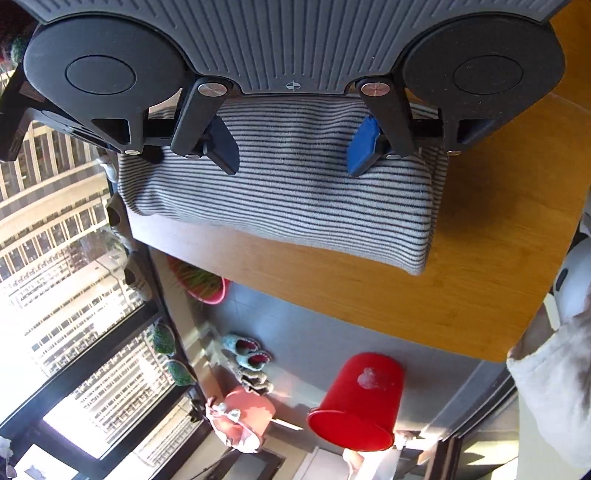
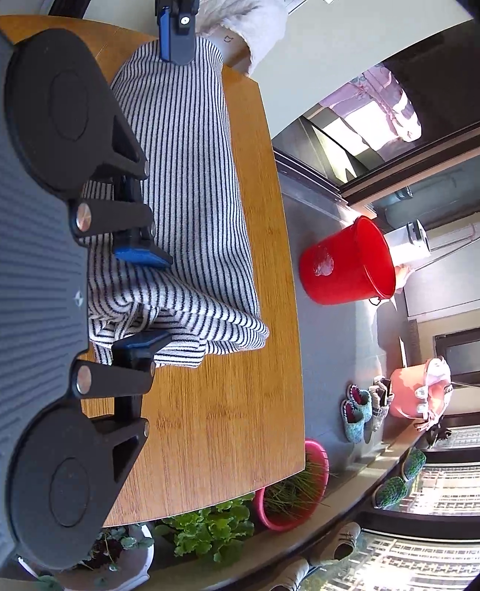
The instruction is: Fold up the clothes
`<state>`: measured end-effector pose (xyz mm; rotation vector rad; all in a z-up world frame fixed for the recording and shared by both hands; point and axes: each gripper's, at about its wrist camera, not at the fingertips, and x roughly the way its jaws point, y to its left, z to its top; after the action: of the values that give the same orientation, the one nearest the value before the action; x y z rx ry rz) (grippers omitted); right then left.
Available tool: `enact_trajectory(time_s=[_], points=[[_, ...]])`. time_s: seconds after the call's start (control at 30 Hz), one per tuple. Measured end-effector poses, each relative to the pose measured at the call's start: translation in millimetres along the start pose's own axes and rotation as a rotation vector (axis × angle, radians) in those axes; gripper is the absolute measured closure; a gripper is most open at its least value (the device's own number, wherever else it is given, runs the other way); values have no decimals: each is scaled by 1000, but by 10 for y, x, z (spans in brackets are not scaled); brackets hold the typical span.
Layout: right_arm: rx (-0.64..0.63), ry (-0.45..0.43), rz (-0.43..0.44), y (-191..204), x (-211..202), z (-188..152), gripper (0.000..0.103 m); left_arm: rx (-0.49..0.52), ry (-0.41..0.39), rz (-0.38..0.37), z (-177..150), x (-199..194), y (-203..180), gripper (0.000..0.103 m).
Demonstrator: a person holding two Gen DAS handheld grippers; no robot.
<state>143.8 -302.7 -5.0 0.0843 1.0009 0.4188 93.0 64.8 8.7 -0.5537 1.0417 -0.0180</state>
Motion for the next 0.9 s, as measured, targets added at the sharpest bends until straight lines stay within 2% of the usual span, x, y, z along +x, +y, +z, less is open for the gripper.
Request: enact_trajectory(time_s=[0.13, 0.23, 0.27, 0.33, 0.4, 0.43, 0.63, 0.73, 0.77, 0.9], points=[[34, 13, 6, 31, -72, -141, 67, -44, -15, -44, -104, 19, 183, 41], [-8, -24, -42, 104, -150, -235, 66, -3, -8, -39, -118, 18, 167, 41], [-30, -42, -70, 141, -171, -240, 57, 20, -4, -28, -113, 21, 133, 41], [-75, -77, -126, 217, -212, -250, 48, 41, -1, -17, -117, 23, 88, 37], [-125, -115, -179, 303, -258, -255, 49, 39, -7, -13, -145, 29, 64, 35], [-153, -133, -186, 364, -285, -248, 55, 42, -13, -9, -167, 36, 47, 33], [-193, -177, -110, 567, -308, -259, 57, 64, -52, -1, -285, 87, -45, 18], [-97, -87, -80, 405, -62, -302, 56, 87, -58, -5, -302, 115, -72, 13], [-86, -101, -70, 365, -35, -301, 55, 102, -57, -2, -307, 117, -87, 13], [-50, -67, -71, 401, -142, -105, 53, 177, -54, 62, -342, -10, -242, 14]])
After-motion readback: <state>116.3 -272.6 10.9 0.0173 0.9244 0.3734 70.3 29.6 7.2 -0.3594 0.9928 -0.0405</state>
